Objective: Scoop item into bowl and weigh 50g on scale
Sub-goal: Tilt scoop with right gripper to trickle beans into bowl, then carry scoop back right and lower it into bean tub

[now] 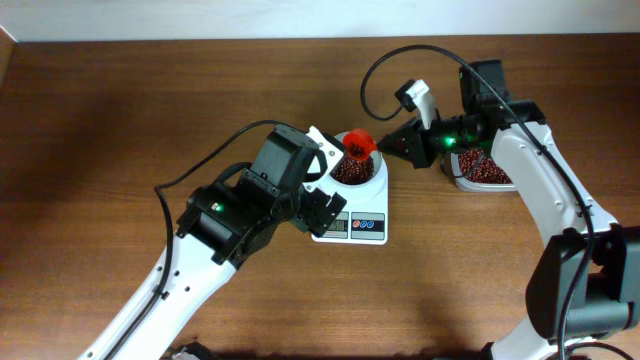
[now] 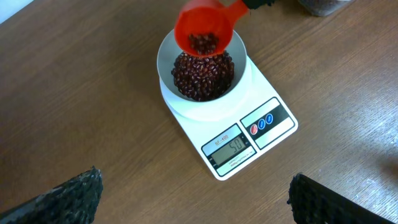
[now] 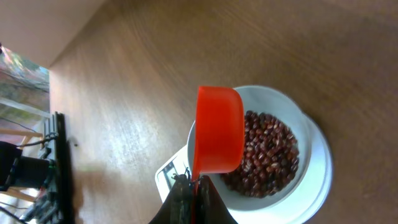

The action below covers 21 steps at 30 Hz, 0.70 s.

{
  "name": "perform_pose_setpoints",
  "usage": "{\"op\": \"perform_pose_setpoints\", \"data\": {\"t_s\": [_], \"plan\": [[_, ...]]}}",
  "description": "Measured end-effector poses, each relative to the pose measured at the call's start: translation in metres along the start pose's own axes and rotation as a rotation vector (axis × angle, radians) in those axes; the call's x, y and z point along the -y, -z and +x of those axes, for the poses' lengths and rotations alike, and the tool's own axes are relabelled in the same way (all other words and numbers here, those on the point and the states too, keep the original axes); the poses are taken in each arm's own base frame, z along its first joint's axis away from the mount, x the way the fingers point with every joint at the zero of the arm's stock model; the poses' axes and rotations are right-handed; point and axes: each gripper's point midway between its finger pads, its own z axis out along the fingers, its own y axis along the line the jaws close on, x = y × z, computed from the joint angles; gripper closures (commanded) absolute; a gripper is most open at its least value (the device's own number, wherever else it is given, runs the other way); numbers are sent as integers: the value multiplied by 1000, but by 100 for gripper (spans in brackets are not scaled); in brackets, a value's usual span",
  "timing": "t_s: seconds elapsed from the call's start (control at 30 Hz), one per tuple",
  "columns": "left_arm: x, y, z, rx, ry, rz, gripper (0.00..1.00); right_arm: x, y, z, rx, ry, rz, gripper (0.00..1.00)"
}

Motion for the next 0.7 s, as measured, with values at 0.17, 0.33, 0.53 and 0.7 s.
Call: {"op": "perform_pose_setpoints", "data": {"t_s": [0.17,0.33,0.53,0.7], "plan": [[0,0,0,0,0,0,1,-3,0,5,-17,-103,-11,96],[0,0,0,0,0,0,1,-7,0,3,-8,-164,-36,96],[0,0,0,0,0,0,1,-5,0,-4,12,-349,-36,96],[0,0,0,0,0,0,1,10,11,-17,82,-444,-13,96]]}}
